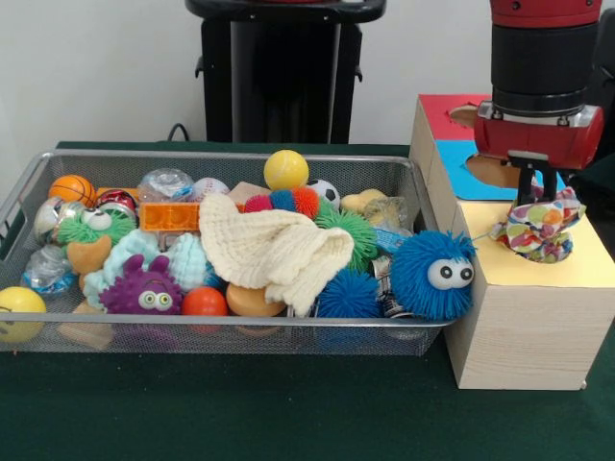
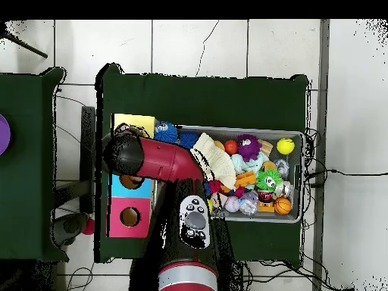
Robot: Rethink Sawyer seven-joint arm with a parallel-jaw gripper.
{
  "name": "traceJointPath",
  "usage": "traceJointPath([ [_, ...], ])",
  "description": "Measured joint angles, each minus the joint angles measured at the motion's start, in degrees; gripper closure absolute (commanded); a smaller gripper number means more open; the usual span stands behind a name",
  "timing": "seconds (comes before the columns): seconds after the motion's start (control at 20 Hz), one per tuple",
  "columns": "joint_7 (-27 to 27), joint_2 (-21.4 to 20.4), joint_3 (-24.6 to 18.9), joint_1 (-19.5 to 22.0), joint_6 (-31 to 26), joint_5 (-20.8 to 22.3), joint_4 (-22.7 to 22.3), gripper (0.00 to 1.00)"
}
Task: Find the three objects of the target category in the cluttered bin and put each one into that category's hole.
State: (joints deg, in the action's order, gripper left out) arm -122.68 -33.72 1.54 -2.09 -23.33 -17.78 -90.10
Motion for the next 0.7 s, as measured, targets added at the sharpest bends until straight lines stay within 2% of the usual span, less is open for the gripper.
traceJointPath([
  [0.7,-0.01,2.66,2.09,-2.65,6.64,-0.01,0.33,1.0],
])
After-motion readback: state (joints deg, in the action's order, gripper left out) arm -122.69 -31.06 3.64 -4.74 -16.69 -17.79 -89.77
